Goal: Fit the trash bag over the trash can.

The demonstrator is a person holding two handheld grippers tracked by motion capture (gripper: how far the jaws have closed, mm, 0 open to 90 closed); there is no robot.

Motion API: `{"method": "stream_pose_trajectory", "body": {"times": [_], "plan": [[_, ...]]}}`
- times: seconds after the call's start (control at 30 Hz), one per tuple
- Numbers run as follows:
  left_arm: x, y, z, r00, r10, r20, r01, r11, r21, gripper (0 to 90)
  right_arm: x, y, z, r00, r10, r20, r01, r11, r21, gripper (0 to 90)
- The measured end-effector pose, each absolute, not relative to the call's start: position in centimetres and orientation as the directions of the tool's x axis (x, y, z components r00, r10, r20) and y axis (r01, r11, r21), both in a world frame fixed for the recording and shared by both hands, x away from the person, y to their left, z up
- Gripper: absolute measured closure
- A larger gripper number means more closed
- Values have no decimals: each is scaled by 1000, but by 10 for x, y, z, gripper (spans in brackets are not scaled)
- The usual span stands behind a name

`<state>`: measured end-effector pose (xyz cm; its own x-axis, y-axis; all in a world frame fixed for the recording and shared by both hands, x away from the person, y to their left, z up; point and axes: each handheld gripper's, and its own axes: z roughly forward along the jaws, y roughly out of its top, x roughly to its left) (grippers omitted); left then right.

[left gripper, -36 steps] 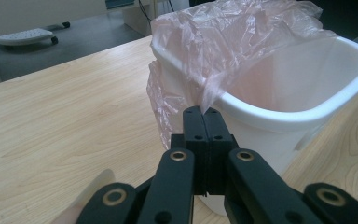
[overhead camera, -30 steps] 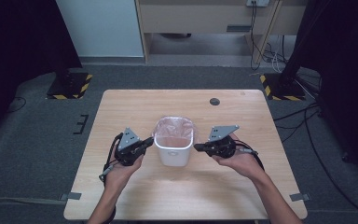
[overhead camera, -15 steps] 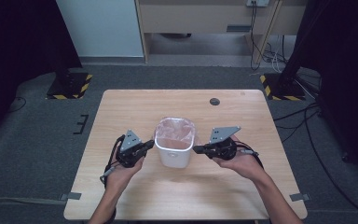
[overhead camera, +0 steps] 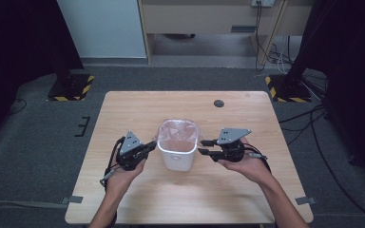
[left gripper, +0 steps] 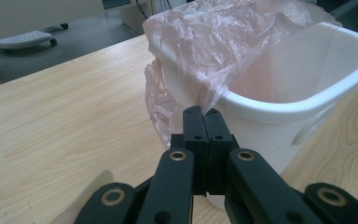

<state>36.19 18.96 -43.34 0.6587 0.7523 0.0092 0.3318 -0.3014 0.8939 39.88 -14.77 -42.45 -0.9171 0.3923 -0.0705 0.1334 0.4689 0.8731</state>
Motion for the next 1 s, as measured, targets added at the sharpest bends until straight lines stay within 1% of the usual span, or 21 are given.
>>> {"method": "stream_pose_trajectory", "body": {"times": [0.1, 0.17, 0.2, 0.27, 0.3, 0.4, 0.43, 0.5, 0.63, 0.7, 0.87, 1.0], "plan": [[362, 190, -433, 660, 751, 11, 329, -303, 894, 900, 399, -147, -426, -910, 405, -92, 126, 479, 869, 500], [362, 190, -434, 660, 751, 10, 329, -301, 895, 900, 399, -146, -428, -905, 412, -108, 120, 490, 863, 445], [362, 190, -434, 661, 750, 10, 329, -302, 895, 900, 399, -145, -429, -900, 420, -118, 118, 494, 861, 431], [362, 190, -434, 662, 749, 7, 329, -300, 896, 900, 400, -143, -430, -897, 424, -129, 112, 498, 860, 495], [361, 190, -434, 666, 746, 9, 327, -303, 895, 900, 400, -143, -431, -894, 425, -140, 106, 506, 856, 550], [360, 190, -433, 669, 743, 9, 325, -304, 896, 900, 400, -142, -431, -893, 425, -151, 98, 509, 855, 789], [360, 191, -432, 669, 743, 10, 324, -303, 896, 900, 400, -142, -430, -891, 427, -157, 94, 511, 855, 833], [359, 192, -431, 671, 742, 3, 324, -296, 899, 900, 398, -143, -426, -889, 430, -156, 88, 495, 864, 884], [355, 192, -430, 677, 736, 5, 321, -302, 898, 900, 392, -145, -420, -899, 408, -158, 64, 480, 875, 900], [353, 192, -431, 680, 733, 12, 318, -310, 896, 900, 388, -145, -420, -914, 375, -155, 51, 485, 873, 900], [351, 191, -434, 689, 725, 14, 320, -322, 891, 900, 379, -138, -428, -948, 285, -140, 33, 528, 848, 900], [349, 189, -437, 698, 716, 16, 318, -329, 889, 900, 379, -130, -434, -957, 256, -136, 35, 567, 823, 900]]}}
